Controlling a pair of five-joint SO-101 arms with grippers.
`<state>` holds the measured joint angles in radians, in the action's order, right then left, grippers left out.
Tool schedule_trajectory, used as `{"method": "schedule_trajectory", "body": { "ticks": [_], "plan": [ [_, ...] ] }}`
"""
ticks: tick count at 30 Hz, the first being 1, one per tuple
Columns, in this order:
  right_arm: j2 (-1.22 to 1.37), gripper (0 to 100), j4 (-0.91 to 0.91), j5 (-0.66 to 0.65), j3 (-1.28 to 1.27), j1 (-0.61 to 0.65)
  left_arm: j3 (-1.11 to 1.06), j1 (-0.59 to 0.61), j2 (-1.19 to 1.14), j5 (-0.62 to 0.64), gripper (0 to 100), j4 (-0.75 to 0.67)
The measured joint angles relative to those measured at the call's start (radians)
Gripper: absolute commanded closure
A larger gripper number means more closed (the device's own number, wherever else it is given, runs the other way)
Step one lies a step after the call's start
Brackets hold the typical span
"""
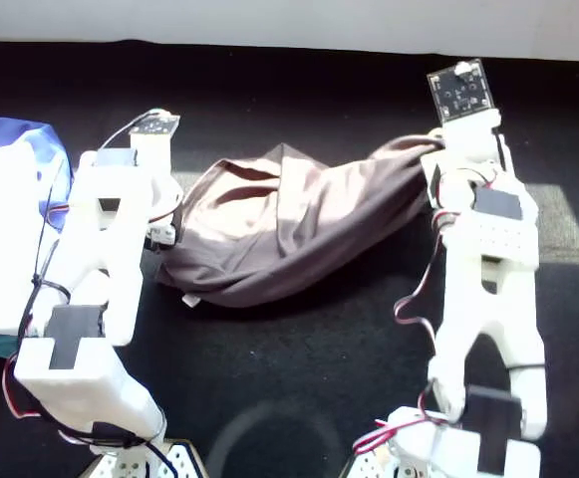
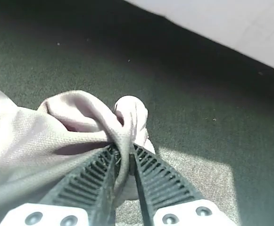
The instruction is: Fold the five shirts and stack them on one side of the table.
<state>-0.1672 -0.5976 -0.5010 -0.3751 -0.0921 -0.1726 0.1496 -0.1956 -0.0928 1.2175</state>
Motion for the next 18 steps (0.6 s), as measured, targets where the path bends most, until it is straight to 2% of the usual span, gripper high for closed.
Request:
{"method": "schedule_trajectory", "body": {
  "ticks": [3, 8, 15, 18],
  "plan": [
    [0.101, 73.1, 0.009, 0.0, 0.031, -0.006, 0.005, 0.046, -0.015, 0.0, 79, -0.006],
    [0.129, 72.1, -0.048, 0.06, 0.098, -0.005, 0.109, 0.13, -0.015, 0.0, 79, 0.02],
    [0.014, 72.1, -0.269, 0.112, 0.141, 0.028, 0.302, 0.149, -0.026, -0.008, 79, 0.338],
    [-0.031, 72.1, -0.288, 0.112, 0.141, 0.046, 0.316, 0.123, -0.026, -0.074, 79, 0.428]
  ]
}}
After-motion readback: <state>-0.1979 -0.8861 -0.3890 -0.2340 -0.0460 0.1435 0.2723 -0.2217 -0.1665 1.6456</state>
